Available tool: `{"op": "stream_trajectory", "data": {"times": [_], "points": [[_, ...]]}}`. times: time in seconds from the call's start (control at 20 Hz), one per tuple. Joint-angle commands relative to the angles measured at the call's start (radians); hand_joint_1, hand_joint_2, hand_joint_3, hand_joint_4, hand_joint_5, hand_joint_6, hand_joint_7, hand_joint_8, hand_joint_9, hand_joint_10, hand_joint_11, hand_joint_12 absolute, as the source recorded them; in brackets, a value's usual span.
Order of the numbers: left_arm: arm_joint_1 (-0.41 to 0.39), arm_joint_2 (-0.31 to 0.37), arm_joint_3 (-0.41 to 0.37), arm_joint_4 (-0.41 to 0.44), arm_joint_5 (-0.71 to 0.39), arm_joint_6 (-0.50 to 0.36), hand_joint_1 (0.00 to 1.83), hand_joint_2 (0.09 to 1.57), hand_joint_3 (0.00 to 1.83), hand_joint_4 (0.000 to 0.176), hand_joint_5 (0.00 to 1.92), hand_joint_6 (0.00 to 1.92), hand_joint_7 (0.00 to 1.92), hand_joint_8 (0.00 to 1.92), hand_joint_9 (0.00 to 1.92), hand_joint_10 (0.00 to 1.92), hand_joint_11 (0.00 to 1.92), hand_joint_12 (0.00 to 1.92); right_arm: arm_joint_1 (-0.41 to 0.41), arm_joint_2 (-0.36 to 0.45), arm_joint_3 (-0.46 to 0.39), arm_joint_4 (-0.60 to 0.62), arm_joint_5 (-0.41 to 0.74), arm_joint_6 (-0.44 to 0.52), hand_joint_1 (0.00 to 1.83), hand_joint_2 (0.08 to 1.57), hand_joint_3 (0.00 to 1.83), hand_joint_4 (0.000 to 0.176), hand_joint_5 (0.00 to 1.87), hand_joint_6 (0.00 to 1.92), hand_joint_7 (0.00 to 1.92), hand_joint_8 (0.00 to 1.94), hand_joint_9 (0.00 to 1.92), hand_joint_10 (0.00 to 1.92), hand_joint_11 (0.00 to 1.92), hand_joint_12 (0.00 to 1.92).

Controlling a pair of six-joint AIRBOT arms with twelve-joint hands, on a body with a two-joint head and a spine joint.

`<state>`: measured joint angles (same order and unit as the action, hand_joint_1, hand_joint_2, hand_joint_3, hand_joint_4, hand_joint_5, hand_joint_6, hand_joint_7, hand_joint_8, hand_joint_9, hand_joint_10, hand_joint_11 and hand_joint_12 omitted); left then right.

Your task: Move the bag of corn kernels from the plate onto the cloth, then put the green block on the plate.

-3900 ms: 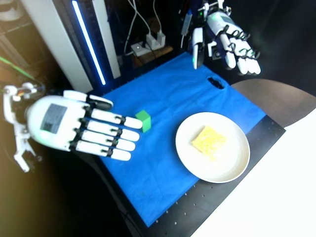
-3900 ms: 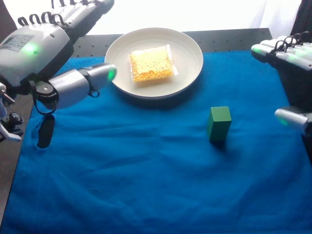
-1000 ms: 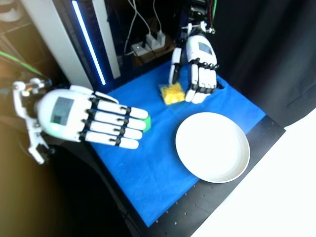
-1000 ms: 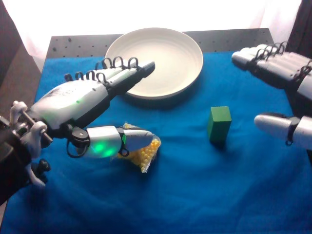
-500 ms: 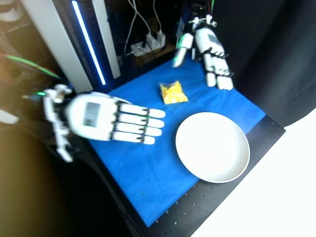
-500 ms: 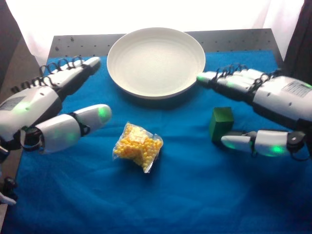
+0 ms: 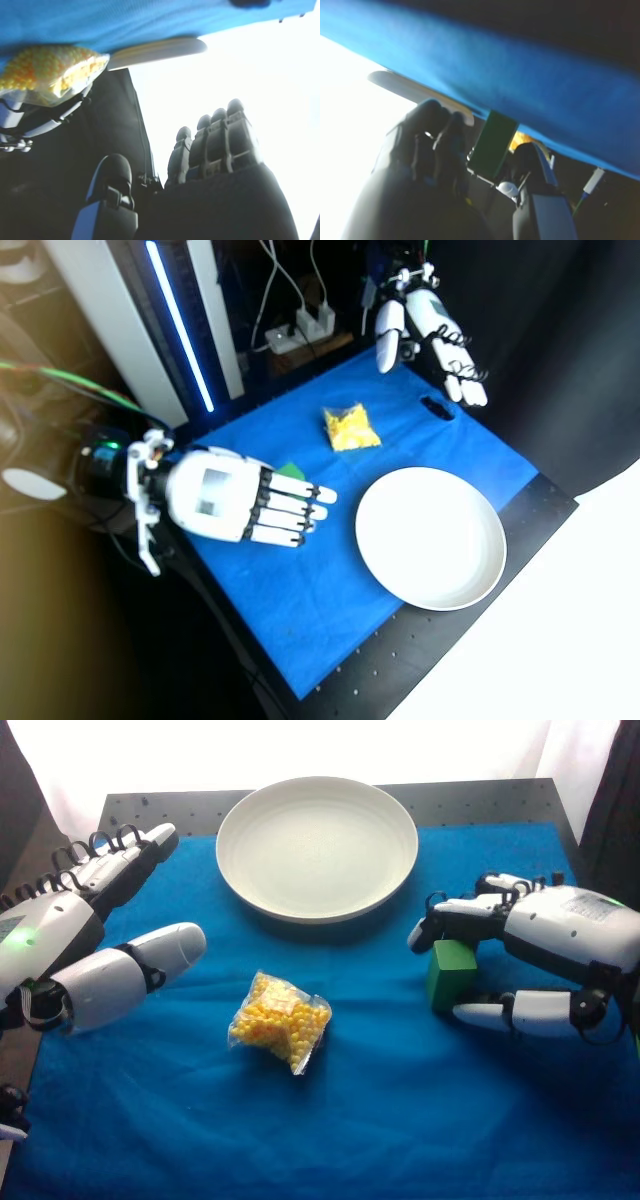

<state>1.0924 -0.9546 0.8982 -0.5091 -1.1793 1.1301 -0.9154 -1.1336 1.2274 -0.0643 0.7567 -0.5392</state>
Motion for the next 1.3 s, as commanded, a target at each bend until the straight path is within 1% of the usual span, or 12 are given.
{"op": "stream_trajectory", "data": {"times": [0.0, 0.05, 0.1, 0.35, 0.5, 0.65, 0.8, 0.85, 1.0, 1.05, 1.15, 1.25], "points": [[-0.001, 0.008, 0.0, 0.022, -0.122, -0.004, 0.02, 1.29, 0.0, 0.099, 0.0, 0.0, 0.0, 0.0, 0.0, 0.0, 0.0, 0.0, 0.01, -0.005, 0.006, 0.01, 0.091, 0.007, 1.14, 1.27, 0.01, 0.0, 0.47, 1.39, 0.82, 1.33, 0.71, 1.37, 0.25, 1.92], [0.001, 0.007, 0.0, 0.017, -0.123, -0.004, 0.03, 1.28, 0.0, 0.132, 0.0, 0.0, 0.0, 0.0, 0.0, 0.0, 0.0, 0.0, 0.014, -0.006, 0.007, 0.01, 0.091, 0.007, 1.18, 1.28, 0.0, 0.0, 0.52, 1.42, 0.84, 1.44, 0.86, 1.49, 0.49, 1.92], [0.004, 0.007, 0.0, 0.015, -0.124, -0.004, 0.04, 1.27, 0.0, 0.134, 0.0, 0.0, 0.0, 0.0, 0.0, 0.0, 0.0, 0.0, 0.018, -0.006, 0.007, 0.01, 0.091, 0.007, 1.19, 1.28, 0.0, 0.0, 0.55, 1.36, 0.82, 1.54, 1.01, 1.65, 0.85, 1.92], [0.025, 0.007, -0.005, -0.007, -0.14, -0.005, 0.05, 1.29, 0.0, 0.171, 0.0, 0.0, 0.0, 0.0, 0.0, 0.0, 0.0, 0.0, 0.089, -0.003, 0.03, -0.056, 0.123, 0.065, 1.18, 1.3, 0.01, 0.0, 0.58, 1.32, 0.74, 1.71, 1.13, 1.86, 1.21, 1.92], [0.025, 0.007, -0.004, -0.009, -0.14, -0.005, 0.06, 1.28, 0.0, 0.155, 0.0, 0.0, 0.0, 0.0, 0.0, 0.0, 0.0, 0.0, 0.111, 0.009, 0.035, -0.076, 0.175, 0.101, 1.3, 1.27, 0.0, 0.0, 0.58, 1.41, 0.73, 1.48, 0.73, 1.66, 0.77, 1.92], [0.028, 0.007, -0.005, -0.011, -0.141, -0.005, 0.03, 1.3, 0.01, 0.148, 0.0, 0.0, 0.0, 0.0, 0.0, 0.0, 0.0, 0.0, 0.15, 0.027, 0.029, -0.099, 0.184, 0.101, 1.18, 1.28, 0.0, 0.0, 0.6, 1.49, 0.77, 1.46, 0.67, 1.59, 0.62, 1.92], [0.029, 0.006, -0.004, -0.013, -0.141, -0.005, 0.03, 1.28, 0.0, 0.163, 0.0, 0.0, 0.0, 0.0, 0.0, 0.0, 0.0, 0.0, 0.235, 0.026, 0.057, -0.134, 0.151, 0.101, 1.13, 1.29, 0.0, 0.0, 0.64, 1.46, 0.72, 1.51, 0.67, 1.59, 0.61, 1.9], [0.029, 0.005, -0.004, -0.013, -0.141, -0.005, 0.04, 1.28, 0.0, 0.172, 0.0, 0.0, 0.0, 0.0, 0.0, 0.0, 0.0, 0.0, 0.254, 0.019, 0.068, -0.141, 0.134, 0.101, 1.28, 1.26, 0.0, 0.0, 0.61, 1.4, 0.71, 1.47, 0.74, 1.59, 0.67, 1.9], [0.029, 0.003, -0.005, -0.014, -0.141, -0.009, 0.09, 1.29, 0.0, 0.175, 0.0, 0.0, 0.0, 0.0, 0.0, 0.0, 0.0, 0.0, 0.319, -0.041, 0.141, -0.144, 0.033, 0.101, 1.33, 1.25, 0.0, 0.0, 0.6, 1.38, 0.74, 1.44, 0.76, 1.59, 0.67, 1.84], [0.029, 0.003, -0.004, -0.014, -0.141, -0.009, 0.07, 1.29, 0.0, 0.167, 0.0, 0.0, 0.0, 0.0, 0.0, 0.0, 0.0, 0.0, 0.333, -0.06, 0.161, -0.151, 0.004, 0.101, 1.19, 1.27, 0.0, 0.0, 0.65, 1.38, 0.76, 1.51, 0.77, 1.6, 0.7, 1.9], [0.029, 0.003, -0.003, -0.015, -0.142, -0.01, 0.06, 1.31, 0.01, 0.176, 0.0, 0.0, 0.0, 0.0, 0.0, 0.0, 0.0, 0.0, 0.373, -0.109, 0.213, -0.175, -0.087, 0.101, 1.11, 1.31, 0.0, 0.01, 0.64, 1.55, 0.63, 1.51, 0.53, 1.42, 0.39, 1.89], [0.029, -0.001, 0.0, -0.015, -0.142, -0.011, 0.07, 1.3, 0.0, 0.17, 0.0, 0.0, 0.0, 0.0, 0.0, 0.0, 0.0, 0.0, 0.395, -0.161, 0.265, -0.19, -0.159, 0.101, 1.15, 1.3, 0.0, 0.0, 0.61, 1.43, 0.71, 1.59, 0.63, 1.58, 0.62, 1.91]]}}
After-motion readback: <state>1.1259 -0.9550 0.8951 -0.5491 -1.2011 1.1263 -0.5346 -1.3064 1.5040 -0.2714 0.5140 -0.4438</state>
